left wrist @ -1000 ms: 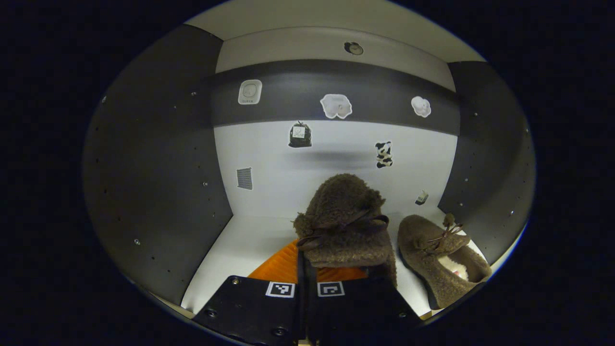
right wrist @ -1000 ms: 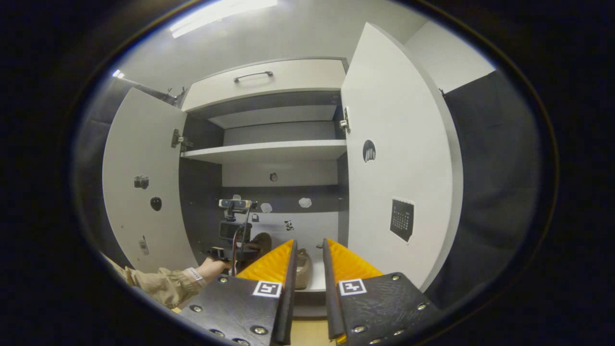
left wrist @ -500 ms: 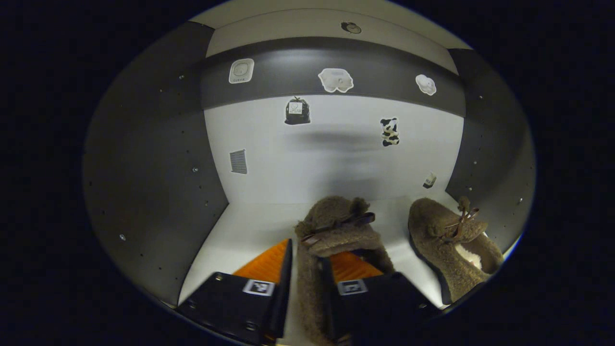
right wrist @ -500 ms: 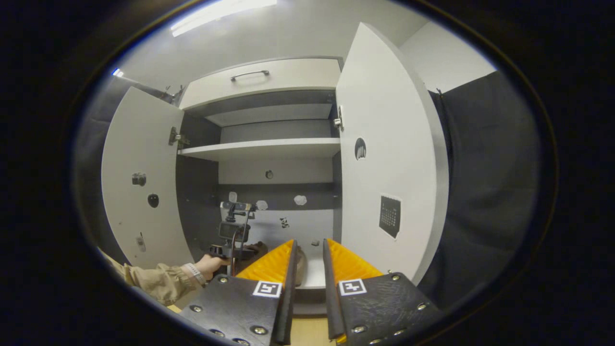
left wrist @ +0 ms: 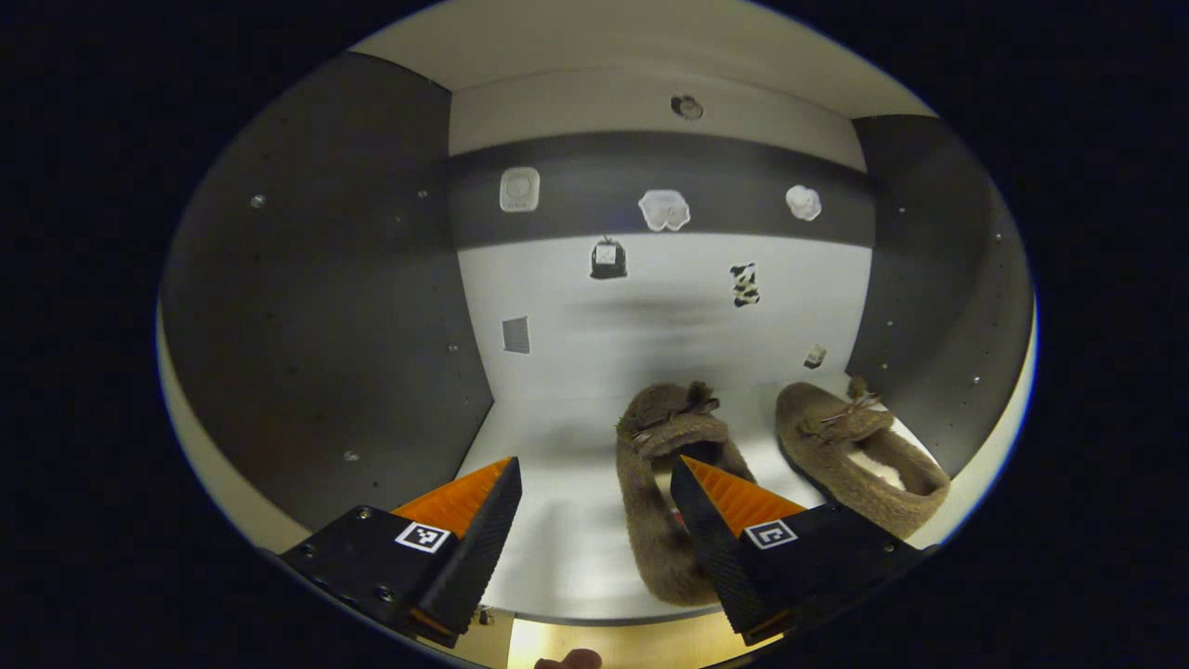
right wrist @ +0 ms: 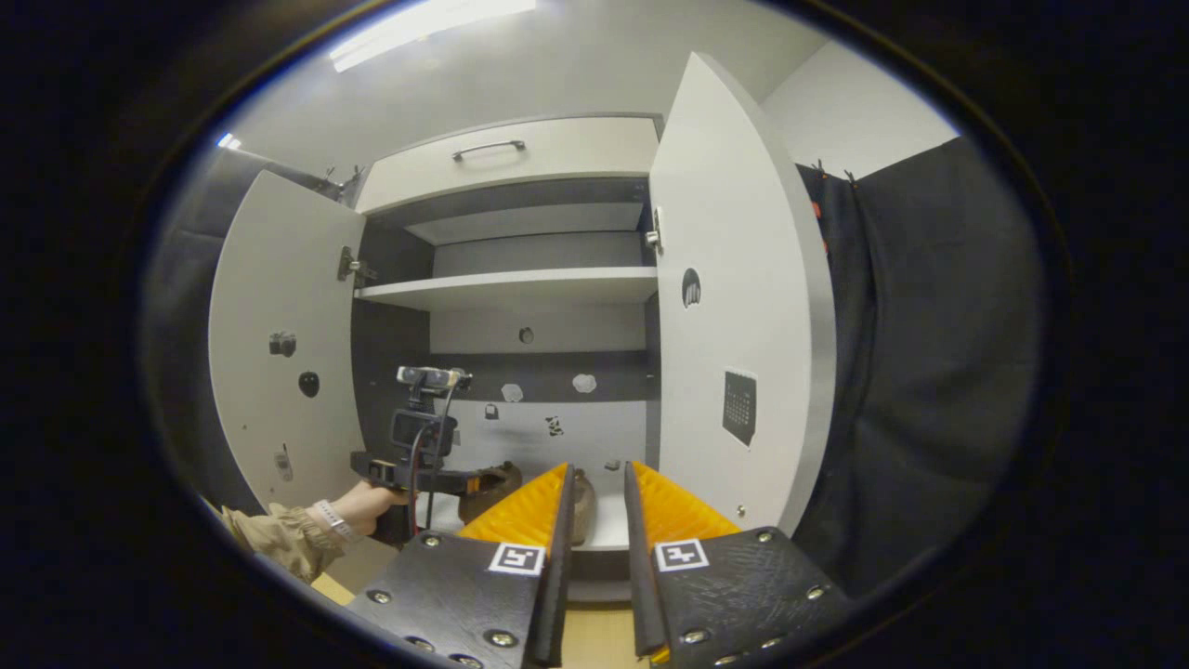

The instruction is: Grab one shoe with the right hand and put it into the shoe cabinet, grab the other shoe with the left hand and put it into the shoe cabinet; then close the right door with the right hand and the left door with the left hand.

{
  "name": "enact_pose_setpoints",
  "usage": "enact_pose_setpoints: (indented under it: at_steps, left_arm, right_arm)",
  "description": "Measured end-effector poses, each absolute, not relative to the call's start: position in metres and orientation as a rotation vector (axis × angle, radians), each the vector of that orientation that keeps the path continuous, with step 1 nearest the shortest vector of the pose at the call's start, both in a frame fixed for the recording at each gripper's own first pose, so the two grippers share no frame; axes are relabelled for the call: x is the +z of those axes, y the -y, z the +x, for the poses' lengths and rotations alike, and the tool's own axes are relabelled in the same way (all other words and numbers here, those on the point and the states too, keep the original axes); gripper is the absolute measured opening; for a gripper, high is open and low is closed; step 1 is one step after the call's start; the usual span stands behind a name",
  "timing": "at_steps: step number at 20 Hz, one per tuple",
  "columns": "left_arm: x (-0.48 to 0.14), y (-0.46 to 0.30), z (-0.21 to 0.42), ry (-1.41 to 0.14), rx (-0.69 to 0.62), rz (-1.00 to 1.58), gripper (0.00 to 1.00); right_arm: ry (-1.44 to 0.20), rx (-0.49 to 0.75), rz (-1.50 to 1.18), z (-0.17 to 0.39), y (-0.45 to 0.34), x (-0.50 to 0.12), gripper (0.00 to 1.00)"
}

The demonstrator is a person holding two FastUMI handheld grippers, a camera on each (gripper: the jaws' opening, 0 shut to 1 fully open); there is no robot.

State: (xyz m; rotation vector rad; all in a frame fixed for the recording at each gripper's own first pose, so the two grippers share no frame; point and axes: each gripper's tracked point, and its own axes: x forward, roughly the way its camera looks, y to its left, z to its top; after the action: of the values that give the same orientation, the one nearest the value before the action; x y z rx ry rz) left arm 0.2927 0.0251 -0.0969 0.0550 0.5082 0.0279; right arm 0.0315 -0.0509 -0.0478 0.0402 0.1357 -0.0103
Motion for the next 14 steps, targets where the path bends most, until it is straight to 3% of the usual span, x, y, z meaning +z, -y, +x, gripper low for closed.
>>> enact_pose_setpoints:
  at_steps: [7,14]
  left_arm:
    - [-0.021,-0.011,0.191,-0.381,-0.044,0.042,0.99]
    - [0.030,0.005,0.100,-0.319,-0.131,0.026,0.98]
  right_arm:
    - [-0.123,-0.044,0.031,-0.011,0.070,-0.037,0.29]
    - [-0.102,-0.178,0.012,-0.044,0.139,-0.025,0.29]
